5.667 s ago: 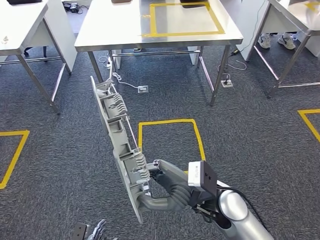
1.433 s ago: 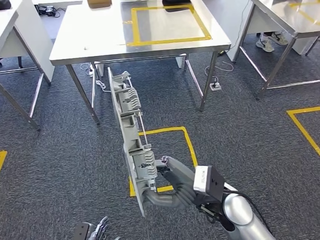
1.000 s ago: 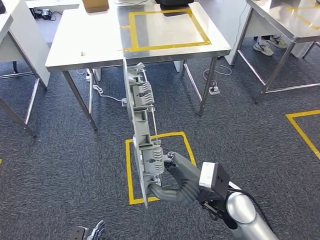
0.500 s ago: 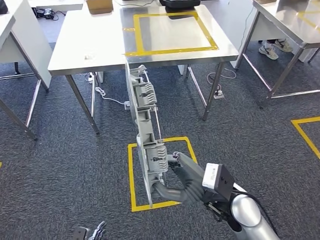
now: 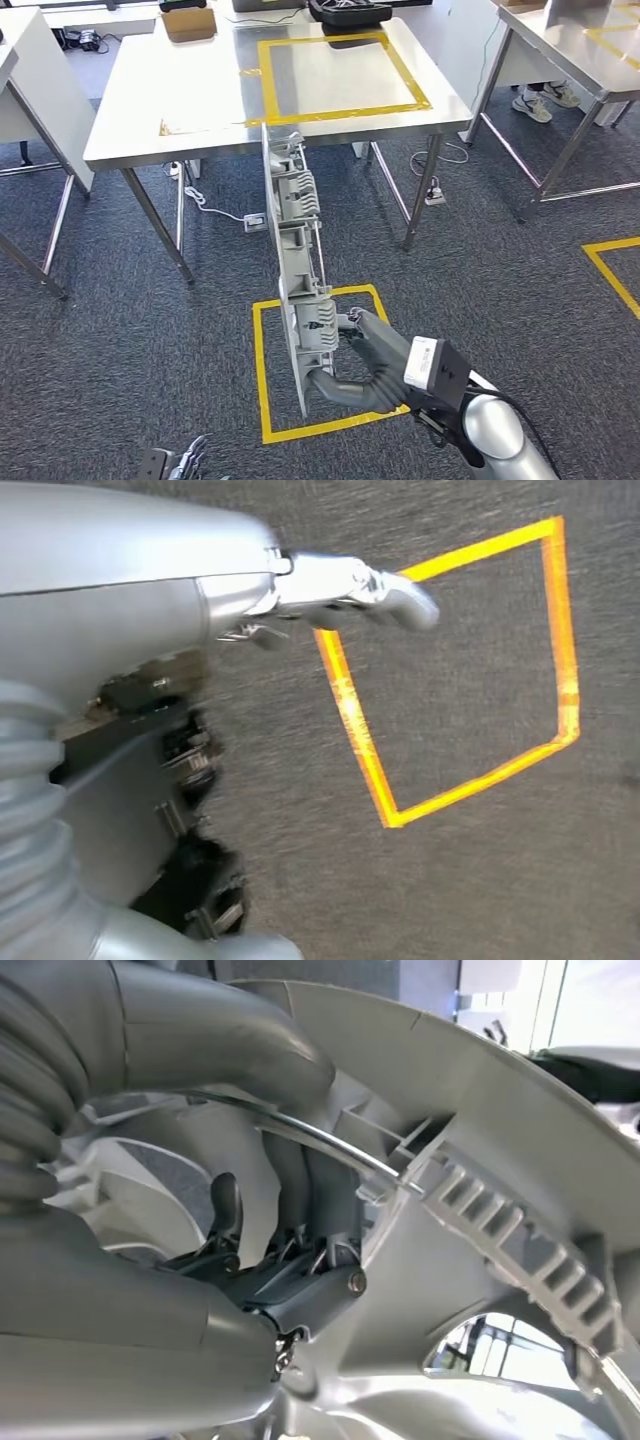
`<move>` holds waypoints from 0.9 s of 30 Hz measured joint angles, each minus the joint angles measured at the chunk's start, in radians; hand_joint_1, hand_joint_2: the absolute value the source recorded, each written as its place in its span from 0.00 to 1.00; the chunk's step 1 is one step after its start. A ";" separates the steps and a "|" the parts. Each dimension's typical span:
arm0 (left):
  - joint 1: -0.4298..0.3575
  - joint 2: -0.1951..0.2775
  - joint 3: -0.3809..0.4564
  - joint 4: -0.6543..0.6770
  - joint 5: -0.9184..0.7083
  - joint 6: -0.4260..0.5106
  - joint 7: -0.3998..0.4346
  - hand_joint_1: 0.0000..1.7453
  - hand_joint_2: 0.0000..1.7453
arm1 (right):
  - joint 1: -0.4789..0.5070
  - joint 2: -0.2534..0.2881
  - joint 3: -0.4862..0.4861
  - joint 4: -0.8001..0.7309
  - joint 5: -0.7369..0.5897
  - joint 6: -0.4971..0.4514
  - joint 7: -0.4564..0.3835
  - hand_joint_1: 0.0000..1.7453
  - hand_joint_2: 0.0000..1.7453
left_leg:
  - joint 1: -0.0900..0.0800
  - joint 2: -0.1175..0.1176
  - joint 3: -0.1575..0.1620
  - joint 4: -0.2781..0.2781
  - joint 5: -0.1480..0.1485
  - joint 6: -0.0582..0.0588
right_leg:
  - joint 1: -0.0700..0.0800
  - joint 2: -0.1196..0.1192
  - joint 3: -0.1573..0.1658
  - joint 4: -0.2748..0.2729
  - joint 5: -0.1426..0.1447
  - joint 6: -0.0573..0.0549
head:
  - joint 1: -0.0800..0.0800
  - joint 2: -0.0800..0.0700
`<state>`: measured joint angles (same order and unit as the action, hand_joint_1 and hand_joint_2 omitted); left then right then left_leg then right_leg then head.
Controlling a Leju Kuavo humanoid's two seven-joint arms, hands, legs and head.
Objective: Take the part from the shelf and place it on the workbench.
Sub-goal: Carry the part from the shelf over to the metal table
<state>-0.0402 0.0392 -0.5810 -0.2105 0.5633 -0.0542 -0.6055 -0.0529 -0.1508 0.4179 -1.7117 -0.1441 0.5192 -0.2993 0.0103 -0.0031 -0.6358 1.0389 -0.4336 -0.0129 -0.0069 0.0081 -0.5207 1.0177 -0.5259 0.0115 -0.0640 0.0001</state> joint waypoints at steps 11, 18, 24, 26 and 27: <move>-0.014 0.005 0.030 -0.016 0.017 -0.004 -0.020 0.00 1.00 | 0.015 -0.006 -0.016 -0.014 -0.006 0.002 0.011 1.00 1.00 | -0.003 -0.005 0.044 -0.005 -0.037 0.044 | -0.002 -0.003 -0.165 0.229 -0.033 0.027 | 0.002 0.000; -0.016 0.003 0.043 -0.021 0.015 -0.010 -0.020 0.00 1.00 | 0.019 -0.012 -0.017 -0.019 -0.009 -0.001 0.009 1.00 1.00 | -0.008 -0.005 0.070 -0.007 -0.066 0.009 | 0.006 -0.003 -0.081 0.005 0.064 -0.004 | 0.002 0.000; -0.013 -0.002 0.045 -0.022 -0.025 -0.025 0.004 0.00 1.00 | 0.047 -0.015 -0.025 -0.041 -0.011 -0.040 0.013 1.00 1.00 | -0.003 -0.002 -0.076 0.267 -0.168 -0.016 | -0.001 -0.006 -0.046 -0.005 0.044 -0.022 | -0.002 0.000; -0.013 -0.004 0.044 -0.022 -0.033 -0.026 0.019 0.00 1.00 | 0.059 -0.015 -0.031 -0.044 -0.011 -0.044 0.012 1.00 1.00 | -0.001 -0.002 -0.069 0.223 -0.112 -0.016 | -0.002 -0.004 -0.032 -0.005 0.034 -0.019 | -0.002 0.000; -0.014 -0.003 0.044 -0.022 -0.037 -0.027 0.027 0.00 1.00 | 0.064 -0.015 -0.034 -0.045 -0.011 -0.046 0.011 1.00 1.00 | -0.001 -0.001 -0.041 0.154 -0.067 -0.015 | -0.002 -0.003 -0.023 -0.004 0.027 -0.016 | -0.002 0.000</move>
<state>-0.0542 0.0358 -0.5366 -0.2321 0.5267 -0.0808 -0.5786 0.0110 -0.1658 0.3841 -1.7566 -0.1553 0.4736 -0.2879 0.0097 -0.0044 -0.6768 1.1929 -0.5011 -0.0280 -0.0092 0.0048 -0.5435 1.0135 -0.4990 -0.0049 -0.0664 0.0001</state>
